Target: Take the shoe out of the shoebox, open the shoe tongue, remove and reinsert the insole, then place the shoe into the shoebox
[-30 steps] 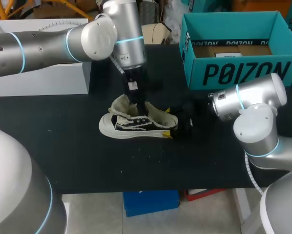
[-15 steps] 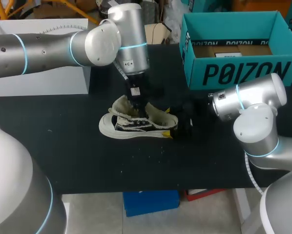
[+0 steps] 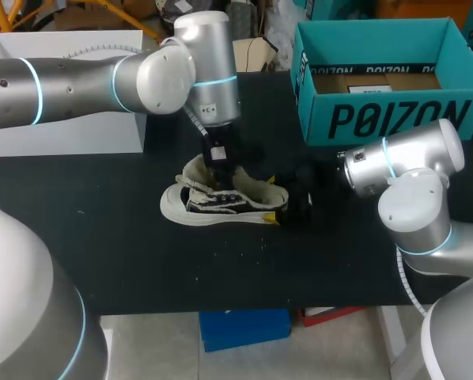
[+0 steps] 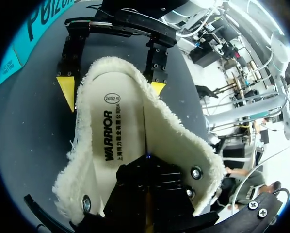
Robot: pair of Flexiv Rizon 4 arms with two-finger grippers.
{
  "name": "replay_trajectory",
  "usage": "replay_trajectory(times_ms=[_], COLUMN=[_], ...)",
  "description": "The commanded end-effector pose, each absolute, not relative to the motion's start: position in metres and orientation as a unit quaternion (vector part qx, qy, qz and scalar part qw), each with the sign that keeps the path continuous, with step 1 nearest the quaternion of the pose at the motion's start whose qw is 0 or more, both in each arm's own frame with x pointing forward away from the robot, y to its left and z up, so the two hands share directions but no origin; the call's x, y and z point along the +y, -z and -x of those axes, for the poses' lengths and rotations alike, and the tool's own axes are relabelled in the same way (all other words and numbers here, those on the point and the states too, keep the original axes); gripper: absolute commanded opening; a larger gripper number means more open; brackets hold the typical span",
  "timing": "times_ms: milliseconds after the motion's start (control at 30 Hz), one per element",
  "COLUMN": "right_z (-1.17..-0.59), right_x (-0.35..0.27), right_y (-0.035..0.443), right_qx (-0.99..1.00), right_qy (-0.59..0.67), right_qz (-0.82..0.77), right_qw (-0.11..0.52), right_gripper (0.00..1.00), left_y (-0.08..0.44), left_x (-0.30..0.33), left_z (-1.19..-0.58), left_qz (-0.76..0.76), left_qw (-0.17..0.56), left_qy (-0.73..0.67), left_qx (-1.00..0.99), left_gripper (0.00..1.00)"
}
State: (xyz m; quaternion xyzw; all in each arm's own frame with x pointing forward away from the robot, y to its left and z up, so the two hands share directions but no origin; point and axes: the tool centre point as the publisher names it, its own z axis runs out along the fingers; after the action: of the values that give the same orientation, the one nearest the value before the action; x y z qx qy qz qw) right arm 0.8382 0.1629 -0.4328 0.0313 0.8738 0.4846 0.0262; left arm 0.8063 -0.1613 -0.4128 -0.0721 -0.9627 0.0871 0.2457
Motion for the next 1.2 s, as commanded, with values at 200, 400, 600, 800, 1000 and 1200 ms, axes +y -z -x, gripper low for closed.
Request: replay_trajectory(times_ms=[200,400,600,800,1000,1200], right_z=[-0.84,-0.84,-0.84,-0.84,-0.84,-0.84], right_x=[0.161,0.161,0.161,0.161,0.161,0.161], right_y=[0.436,0.436,0.436,0.436,0.436,0.436], right_qx=[0.874,0.874,0.874,0.874,0.874,0.874], right_qy=[-0.484,-0.484,-0.484,-0.484,-0.484,-0.484], right_qz=[-0.032,-0.032,-0.032,-0.032,-0.032,-0.032], right_qw=[0.026,0.026,0.026,0.026,0.026,0.026], right_gripper=[0.0,0.0,0.0,0.0,0.0,0.0], left_y=[0.421,0.428,0.425,0.421,0.422,0.418], left_x=[-0.162,-0.166,-0.163,-0.159,-0.157,-0.159], left_z=[-0.797,-0.796,-0.799,-0.802,-0.806,-0.806], left_qz=[0.074,0.073,0.071,0.071,0.071,0.075], left_qw=[0.232,0.228,0.227,0.228,0.221,0.17], left_qy=[-0.083,-0.081,-0.092,-0.095,-0.087,-0.025], left_qx=[-0.966,-0.967,-0.967,-0.966,-0.969,-0.982], left_gripper=[0.0,0.0,0.25,0.38,0.33,0.35])
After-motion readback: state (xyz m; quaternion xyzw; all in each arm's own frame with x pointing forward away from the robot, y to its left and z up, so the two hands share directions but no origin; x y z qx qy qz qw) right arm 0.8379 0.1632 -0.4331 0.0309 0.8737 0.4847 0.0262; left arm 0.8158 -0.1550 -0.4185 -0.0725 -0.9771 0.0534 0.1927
